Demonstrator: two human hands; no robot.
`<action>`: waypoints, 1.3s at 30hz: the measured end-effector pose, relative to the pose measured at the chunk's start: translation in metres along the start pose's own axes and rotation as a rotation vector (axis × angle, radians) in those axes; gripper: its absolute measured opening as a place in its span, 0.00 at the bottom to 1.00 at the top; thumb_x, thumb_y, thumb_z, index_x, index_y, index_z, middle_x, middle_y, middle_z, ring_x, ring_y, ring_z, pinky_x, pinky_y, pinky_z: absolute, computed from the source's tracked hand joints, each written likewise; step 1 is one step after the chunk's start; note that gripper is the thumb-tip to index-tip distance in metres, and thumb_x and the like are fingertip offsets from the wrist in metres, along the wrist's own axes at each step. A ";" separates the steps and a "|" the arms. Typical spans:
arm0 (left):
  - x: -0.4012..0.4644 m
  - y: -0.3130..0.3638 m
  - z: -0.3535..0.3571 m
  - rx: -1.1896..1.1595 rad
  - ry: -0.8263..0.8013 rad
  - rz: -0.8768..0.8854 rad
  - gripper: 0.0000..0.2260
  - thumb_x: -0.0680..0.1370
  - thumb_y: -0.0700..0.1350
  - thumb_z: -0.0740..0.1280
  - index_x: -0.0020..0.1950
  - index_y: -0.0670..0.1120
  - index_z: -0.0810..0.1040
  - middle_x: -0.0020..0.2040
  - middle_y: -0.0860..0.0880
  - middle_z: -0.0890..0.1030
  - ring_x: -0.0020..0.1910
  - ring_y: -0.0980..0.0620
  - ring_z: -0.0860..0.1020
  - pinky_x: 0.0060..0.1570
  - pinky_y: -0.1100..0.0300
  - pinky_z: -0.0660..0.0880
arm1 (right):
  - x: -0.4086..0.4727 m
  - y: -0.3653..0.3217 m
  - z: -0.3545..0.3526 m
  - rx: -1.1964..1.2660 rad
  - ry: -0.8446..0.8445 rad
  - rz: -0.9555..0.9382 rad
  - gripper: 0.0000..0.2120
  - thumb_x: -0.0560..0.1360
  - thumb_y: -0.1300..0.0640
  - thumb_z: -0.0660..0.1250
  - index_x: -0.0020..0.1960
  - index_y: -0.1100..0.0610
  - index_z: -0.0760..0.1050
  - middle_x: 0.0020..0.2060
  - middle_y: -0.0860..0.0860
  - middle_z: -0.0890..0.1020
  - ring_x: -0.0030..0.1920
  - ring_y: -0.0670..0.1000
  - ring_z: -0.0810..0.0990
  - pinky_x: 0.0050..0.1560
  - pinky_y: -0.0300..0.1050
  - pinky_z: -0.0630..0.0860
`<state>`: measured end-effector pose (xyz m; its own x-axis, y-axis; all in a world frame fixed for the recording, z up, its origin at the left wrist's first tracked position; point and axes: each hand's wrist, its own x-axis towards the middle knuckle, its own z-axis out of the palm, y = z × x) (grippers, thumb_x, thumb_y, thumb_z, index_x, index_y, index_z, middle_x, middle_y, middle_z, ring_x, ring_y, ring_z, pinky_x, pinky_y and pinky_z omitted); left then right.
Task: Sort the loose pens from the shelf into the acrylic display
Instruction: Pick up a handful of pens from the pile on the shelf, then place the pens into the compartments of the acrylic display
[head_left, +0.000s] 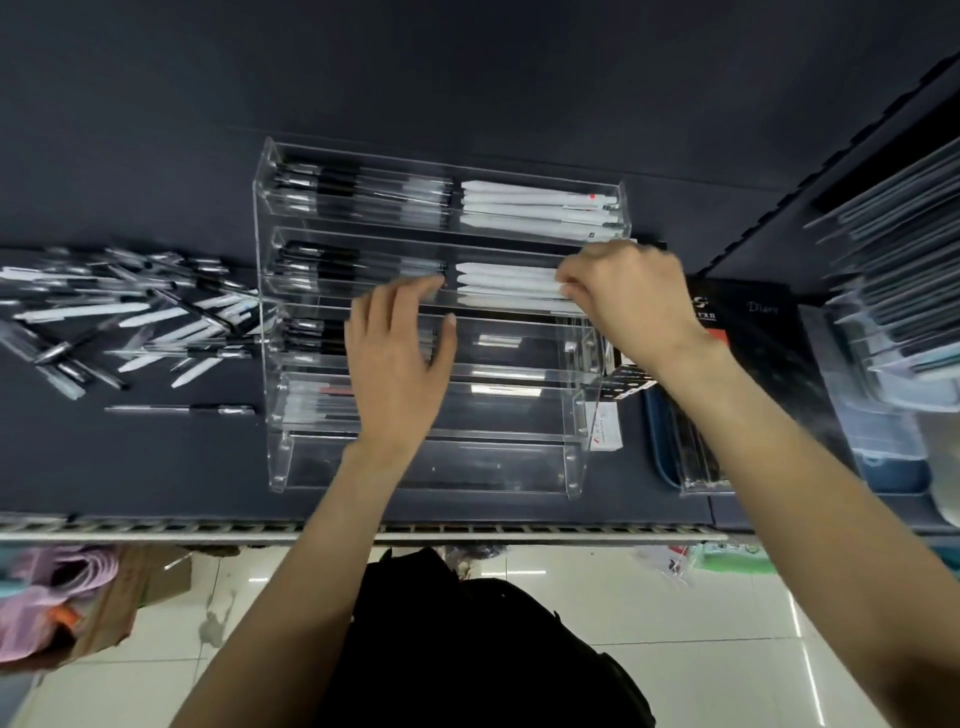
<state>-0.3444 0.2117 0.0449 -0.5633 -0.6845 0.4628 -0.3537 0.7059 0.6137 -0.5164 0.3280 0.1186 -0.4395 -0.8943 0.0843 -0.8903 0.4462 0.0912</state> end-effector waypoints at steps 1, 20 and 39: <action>0.004 -0.005 0.002 0.076 0.009 0.043 0.13 0.77 0.46 0.65 0.61 0.45 0.77 0.56 0.47 0.79 0.55 0.45 0.73 0.56 0.58 0.65 | 0.005 -0.001 0.001 -0.044 -0.034 -0.016 0.07 0.79 0.55 0.63 0.53 0.55 0.79 0.47 0.52 0.81 0.49 0.57 0.80 0.39 0.46 0.72; -0.037 -0.022 -0.082 -0.033 0.196 0.058 0.11 0.78 0.37 0.62 0.58 0.45 0.78 0.51 0.49 0.80 0.49 0.50 0.77 0.49 0.51 0.74 | -0.040 -0.055 -0.036 0.615 0.398 0.064 0.06 0.78 0.57 0.65 0.50 0.57 0.80 0.41 0.48 0.82 0.36 0.47 0.78 0.40 0.41 0.76; -0.030 -0.342 -0.253 0.273 -0.126 -0.541 0.18 0.76 0.43 0.69 0.65 0.42 0.73 0.61 0.38 0.74 0.61 0.37 0.71 0.58 0.47 0.68 | 0.058 -0.368 0.091 0.251 -0.283 -0.033 0.21 0.76 0.56 0.64 0.68 0.52 0.67 0.62 0.53 0.71 0.62 0.56 0.70 0.55 0.49 0.75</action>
<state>-0.0180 -0.0552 -0.0170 -0.3287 -0.9435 0.0426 -0.7829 0.2974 0.5466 -0.2249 0.1090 0.0000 -0.3946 -0.8979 -0.1951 -0.8905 0.4260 -0.1599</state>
